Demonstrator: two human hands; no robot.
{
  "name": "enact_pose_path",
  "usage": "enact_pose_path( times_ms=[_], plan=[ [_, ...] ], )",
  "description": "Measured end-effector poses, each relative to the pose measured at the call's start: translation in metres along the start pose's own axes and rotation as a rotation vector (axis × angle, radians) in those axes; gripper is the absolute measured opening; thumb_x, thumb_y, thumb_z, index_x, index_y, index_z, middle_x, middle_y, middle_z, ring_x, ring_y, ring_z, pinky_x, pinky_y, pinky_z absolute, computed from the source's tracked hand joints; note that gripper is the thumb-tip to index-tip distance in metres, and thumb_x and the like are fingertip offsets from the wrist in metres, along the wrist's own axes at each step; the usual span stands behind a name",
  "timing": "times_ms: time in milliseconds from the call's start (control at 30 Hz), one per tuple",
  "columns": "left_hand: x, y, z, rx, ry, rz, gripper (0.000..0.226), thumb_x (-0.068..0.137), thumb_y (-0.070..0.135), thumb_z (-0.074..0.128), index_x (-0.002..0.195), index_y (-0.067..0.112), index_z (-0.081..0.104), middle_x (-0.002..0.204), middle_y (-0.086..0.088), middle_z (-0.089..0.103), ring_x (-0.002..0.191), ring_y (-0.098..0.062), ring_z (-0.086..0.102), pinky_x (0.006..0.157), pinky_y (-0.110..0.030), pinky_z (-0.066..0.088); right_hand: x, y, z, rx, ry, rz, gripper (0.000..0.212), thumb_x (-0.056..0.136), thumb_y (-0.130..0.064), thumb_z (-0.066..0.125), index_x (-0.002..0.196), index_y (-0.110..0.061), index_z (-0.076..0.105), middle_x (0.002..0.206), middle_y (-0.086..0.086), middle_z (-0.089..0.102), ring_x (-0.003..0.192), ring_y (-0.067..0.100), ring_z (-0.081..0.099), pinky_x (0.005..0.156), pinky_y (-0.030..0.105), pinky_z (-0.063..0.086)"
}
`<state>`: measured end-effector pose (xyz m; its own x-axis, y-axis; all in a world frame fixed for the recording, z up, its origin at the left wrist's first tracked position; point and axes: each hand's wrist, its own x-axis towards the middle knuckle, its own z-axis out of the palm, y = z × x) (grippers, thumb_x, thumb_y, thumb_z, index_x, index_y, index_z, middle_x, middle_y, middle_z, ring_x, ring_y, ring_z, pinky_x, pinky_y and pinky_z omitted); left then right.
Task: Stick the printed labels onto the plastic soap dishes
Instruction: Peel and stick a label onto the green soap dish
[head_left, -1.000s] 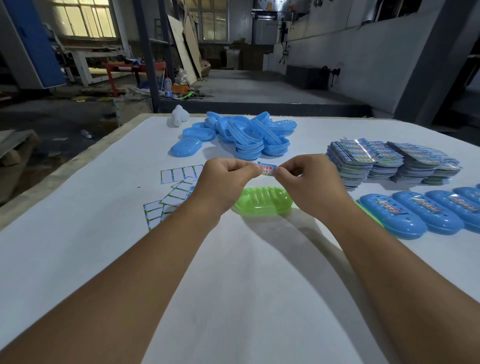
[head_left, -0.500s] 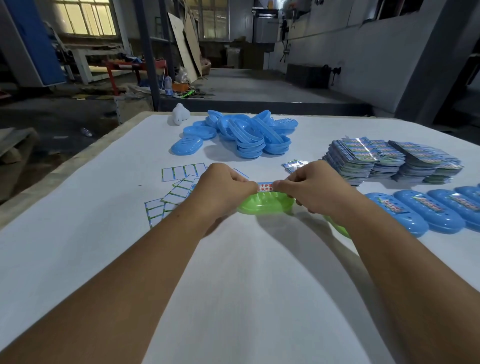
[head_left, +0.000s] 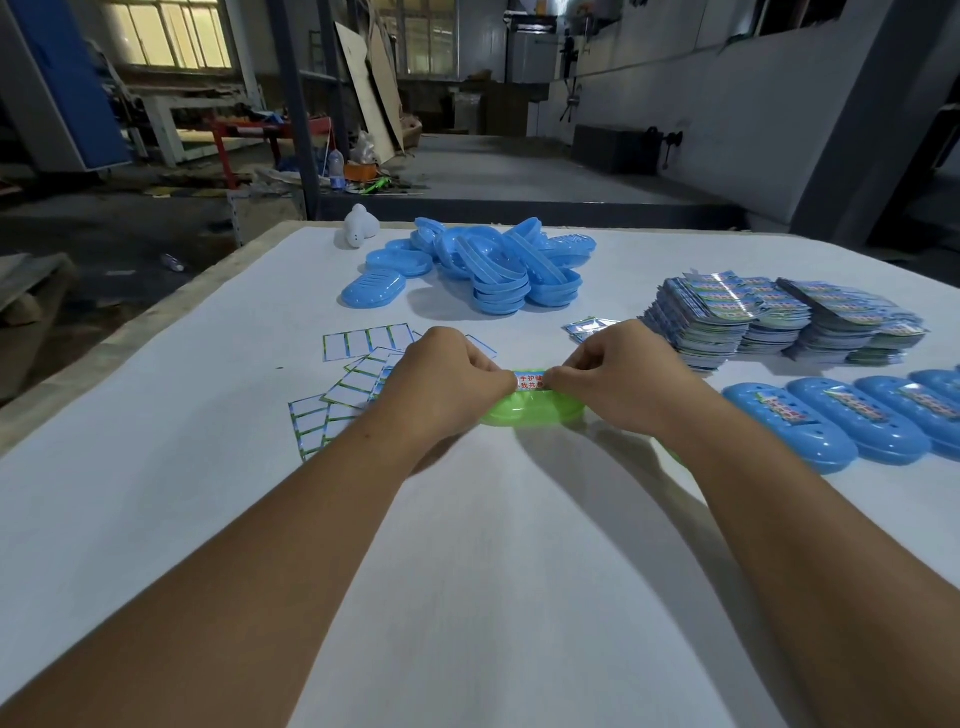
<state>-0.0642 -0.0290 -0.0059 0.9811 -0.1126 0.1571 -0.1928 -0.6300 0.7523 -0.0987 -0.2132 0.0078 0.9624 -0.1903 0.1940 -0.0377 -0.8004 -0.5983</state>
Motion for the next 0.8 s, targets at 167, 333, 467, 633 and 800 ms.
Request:
enact_pose_path(
  times_ms=[167,333,467,633,800],
  plan=[
    [-0.001,0.001,0.001,0.055,0.016,0.003,0.018,0.073,0.036,0.073,0.065,0.020,0.070,0.053,0.012,0.060,0.062,-0.013,0.060,0.059,-0.024,0.039,-0.001,-0.002,0.001,-0.049,0.008,-0.008,0.024,0.078,-0.038,0.075,0.060,-0.022,0.072,0.053,-0.008,0.066,0.033,0.002,0.050,0.036,0.016,0.036],
    [-0.003,0.007,0.005,0.288,0.073,0.012,0.024,0.074,0.053,0.067,0.080,0.030,0.071,0.078,0.012,0.068,0.081,-0.017,0.063,0.066,-0.028,0.043,-0.002,-0.006,0.003,-0.144,0.033,-0.002,0.023,0.074,-0.043,0.074,0.061,-0.026,0.070,0.053,-0.008,0.067,0.044,0.004,0.058,0.053,0.026,0.048],
    [0.000,0.014,0.010,0.518,0.155,0.068,0.032,0.079,0.055,0.058,0.086,0.025,0.068,0.082,0.004,0.067,0.082,-0.025,0.063,0.065,-0.031,0.042,-0.003,-0.010,0.007,-0.212,0.094,0.006,0.027,0.075,-0.048,0.073,0.065,-0.025,0.066,0.059,-0.010,0.065,0.064,0.012,0.062,0.053,0.026,0.042],
    [0.005,0.018,0.012,0.622,0.155,0.103,0.035,0.082,0.056,0.053,0.092,0.024,0.064,0.093,0.001,0.066,0.086,-0.026,0.061,0.067,-0.032,0.041,-0.004,-0.013,0.007,-0.263,0.095,0.025,0.030,0.077,-0.050,0.069,0.065,-0.023,0.066,0.054,-0.007,0.065,0.063,0.014,0.064,0.052,0.025,0.041],
    [0.006,0.009,0.010,0.519,0.117,0.063,0.039,0.081,0.062,0.055,0.094,0.026,0.060,0.093,0.006,0.064,0.088,-0.024,0.060,0.068,-0.033,0.039,-0.003,-0.011,0.004,-0.229,0.069,0.042,0.034,0.075,-0.057,0.071,0.067,-0.024,0.064,0.062,-0.007,0.064,0.068,0.016,0.065,0.057,0.028,0.045]
  ],
)
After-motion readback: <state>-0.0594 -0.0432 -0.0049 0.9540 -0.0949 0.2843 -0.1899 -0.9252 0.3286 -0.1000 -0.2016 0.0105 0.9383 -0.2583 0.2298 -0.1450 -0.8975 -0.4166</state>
